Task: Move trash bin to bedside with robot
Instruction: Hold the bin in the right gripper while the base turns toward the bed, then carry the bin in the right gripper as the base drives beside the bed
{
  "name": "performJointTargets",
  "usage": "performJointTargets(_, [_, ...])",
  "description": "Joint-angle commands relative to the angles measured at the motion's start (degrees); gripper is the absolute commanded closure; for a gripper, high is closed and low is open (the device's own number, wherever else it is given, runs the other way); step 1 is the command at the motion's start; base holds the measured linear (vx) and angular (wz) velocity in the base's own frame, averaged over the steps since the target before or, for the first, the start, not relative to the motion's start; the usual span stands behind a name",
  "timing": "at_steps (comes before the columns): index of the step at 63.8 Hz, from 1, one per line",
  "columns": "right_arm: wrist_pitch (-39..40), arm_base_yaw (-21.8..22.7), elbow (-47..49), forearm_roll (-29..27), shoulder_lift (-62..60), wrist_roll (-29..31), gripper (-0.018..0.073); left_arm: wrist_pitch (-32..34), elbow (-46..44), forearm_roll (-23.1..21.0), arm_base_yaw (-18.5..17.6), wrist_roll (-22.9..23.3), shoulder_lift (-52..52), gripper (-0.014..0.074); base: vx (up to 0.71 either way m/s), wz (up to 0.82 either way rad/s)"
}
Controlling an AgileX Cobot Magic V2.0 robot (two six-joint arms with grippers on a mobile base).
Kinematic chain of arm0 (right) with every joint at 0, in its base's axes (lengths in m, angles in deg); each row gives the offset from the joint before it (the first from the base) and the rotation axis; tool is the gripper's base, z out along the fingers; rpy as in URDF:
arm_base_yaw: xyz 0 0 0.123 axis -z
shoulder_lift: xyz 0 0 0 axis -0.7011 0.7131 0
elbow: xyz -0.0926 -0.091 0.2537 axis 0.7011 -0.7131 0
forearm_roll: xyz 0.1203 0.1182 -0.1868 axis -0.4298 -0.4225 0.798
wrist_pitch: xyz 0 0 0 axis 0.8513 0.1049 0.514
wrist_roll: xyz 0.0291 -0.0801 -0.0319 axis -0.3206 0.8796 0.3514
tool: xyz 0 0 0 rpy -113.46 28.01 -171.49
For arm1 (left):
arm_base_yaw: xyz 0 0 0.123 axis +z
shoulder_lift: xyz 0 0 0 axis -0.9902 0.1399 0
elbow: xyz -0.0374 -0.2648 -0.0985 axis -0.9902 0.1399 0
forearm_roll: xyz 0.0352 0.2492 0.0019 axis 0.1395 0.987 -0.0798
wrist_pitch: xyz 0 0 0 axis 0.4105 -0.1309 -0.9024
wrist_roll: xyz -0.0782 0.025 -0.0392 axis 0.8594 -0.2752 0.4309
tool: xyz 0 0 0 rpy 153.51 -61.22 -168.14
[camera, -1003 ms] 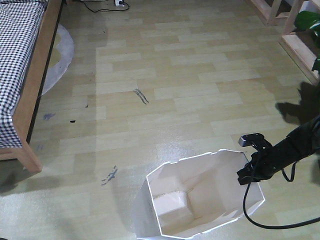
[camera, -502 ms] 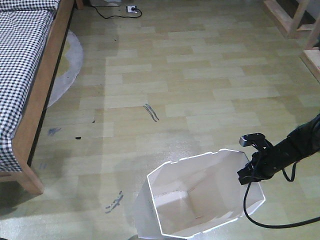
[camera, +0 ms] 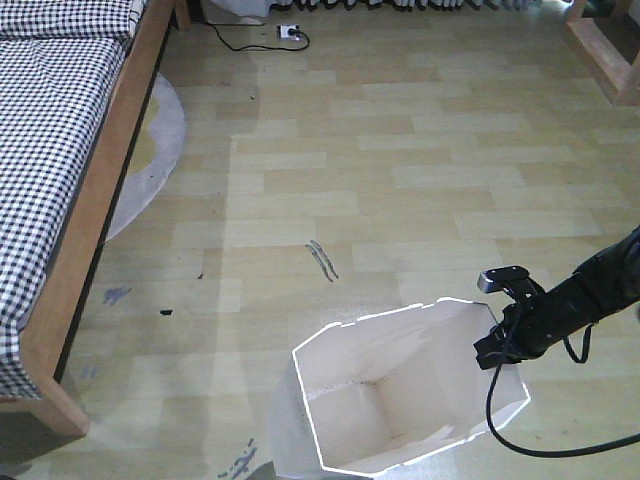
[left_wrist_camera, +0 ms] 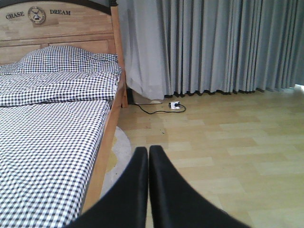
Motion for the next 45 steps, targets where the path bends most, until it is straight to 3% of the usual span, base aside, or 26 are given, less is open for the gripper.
performJointTargets(1, [-10.4,0.2,0.5,-3.4,-4.2,0.7,0.0564,4.2,-1.4,-0.1,0.0,0.3,-0.3,0.0603,0.31,0.08])
performJointTargets(45, [-10.4,0.2,0.5,-3.4,-4.2,0.7,0.0564,4.2,-1.4,-0.1,0.0,0.3,-0.3,0.0603,0.33,0.02])
